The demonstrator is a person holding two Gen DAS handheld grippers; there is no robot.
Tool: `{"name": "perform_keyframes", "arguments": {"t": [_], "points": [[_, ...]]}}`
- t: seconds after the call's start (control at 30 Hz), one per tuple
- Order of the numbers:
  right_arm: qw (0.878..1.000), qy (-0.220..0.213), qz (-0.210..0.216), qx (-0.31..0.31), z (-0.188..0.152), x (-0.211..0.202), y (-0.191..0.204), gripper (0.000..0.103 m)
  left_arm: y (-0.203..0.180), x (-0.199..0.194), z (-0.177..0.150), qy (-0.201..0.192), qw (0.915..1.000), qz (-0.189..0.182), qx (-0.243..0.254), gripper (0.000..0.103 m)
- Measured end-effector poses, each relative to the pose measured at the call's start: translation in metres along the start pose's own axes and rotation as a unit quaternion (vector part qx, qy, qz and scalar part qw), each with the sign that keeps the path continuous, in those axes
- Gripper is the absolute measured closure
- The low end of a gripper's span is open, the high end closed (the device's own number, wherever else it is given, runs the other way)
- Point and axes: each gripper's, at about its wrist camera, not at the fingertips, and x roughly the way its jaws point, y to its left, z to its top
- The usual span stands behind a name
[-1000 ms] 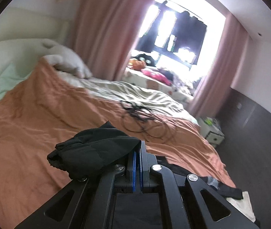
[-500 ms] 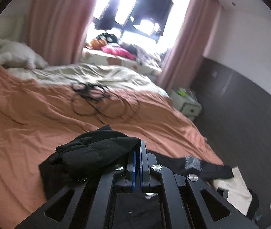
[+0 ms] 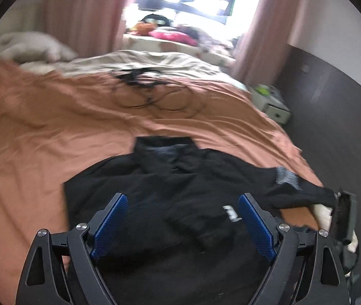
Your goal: Fold large clothes
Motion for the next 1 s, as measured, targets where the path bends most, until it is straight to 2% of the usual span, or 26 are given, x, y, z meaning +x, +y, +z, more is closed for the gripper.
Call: {"name": "perform_keyframes", "arguments": {"t": [0.13, 0.2, 0.33, 0.37, 0.4, 0.47, 0.6, 0.67, 0.8, 0.87, 0.93, 0.97, 1.0], "points": [[0.999, 0.010, -0.016, -0.045, -0.006, 0.011, 0.019, 0.050, 0.039, -0.016, -0.024, -0.008, 0.9981, 0.045, -0.042, 0.013], [0.997, 0.016, -0.041, -0.071, -0.011, 0.017, 0.028, 0.050, 0.052, -0.026, -0.036, -0.020, 0.9962, 0.065, -0.055, 0.013], [0.993, 0.026, -0.052, -0.103, -0.019, 0.030, 0.041, 0.050, 0.074, -0.038, -0.053, -0.023, 0.9925, 0.096, -0.072, 0.014], [0.991, 0.029, -0.059, -0.114, -0.022, 0.034, 0.045, 0.045, 0.080, -0.040, -0.057, -0.024, 0.9918, 0.098, -0.078, 0.014], [0.989, 0.029, -0.067, -0.127, -0.025, 0.037, 0.049, 0.034, 0.086, -0.042, -0.061, -0.026, 0.9908, 0.100, -0.087, 0.015], [0.985, 0.029, -0.080, -0.150, -0.031, 0.043, 0.057, 0.023, 0.102, -0.043, -0.070, -0.030, 0.9879, 0.101, -0.114, 0.022], [0.977, 0.032, -0.098, -0.187, -0.040, 0.055, 0.069, 0.023, 0.132, -0.030, -0.088, -0.016, 0.9821, 0.108, -0.154, 0.042], [0.970, 0.034, -0.116, -0.211, -0.046, 0.063, 0.074, 0.023, 0.146, -0.020, -0.096, -0.007, 0.9793, 0.096, -0.178, 0.045], [0.958, 0.051, -0.146, -0.240, -0.059, 0.084, 0.078, 0.023, 0.160, -0.004, -0.110, 0.011, 0.9767, 0.096, -0.192, 0.050], [0.949, 0.059, -0.167, -0.261, -0.067, 0.096, 0.079, 0.023, 0.168, 0.003, -0.116, 0.023, 0.9746, 0.083, -0.207, 0.055], [0.937, 0.060, -0.196, -0.282, -0.073, 0.105, 0.079, 0.023, 0.173, 0.010, -0.120, 0.029, 0.9726, 0.080, -0.216, 0.056], [0.934, 0.057, -0.208, -0.285, -0.074, 0.108, 0.078, 0.027, 0.173, 0.015, -0.122, 0.034, 0.9729, 0.082, -0.214, 0.056], [0.932, 0.054, -0.222, -0.282, -0.074, 0.111, 0.073, 0.042, 0.173, 0.018, -0.123, 0.039, 0.9731, 0.084, -0.211, 0.057]]}}
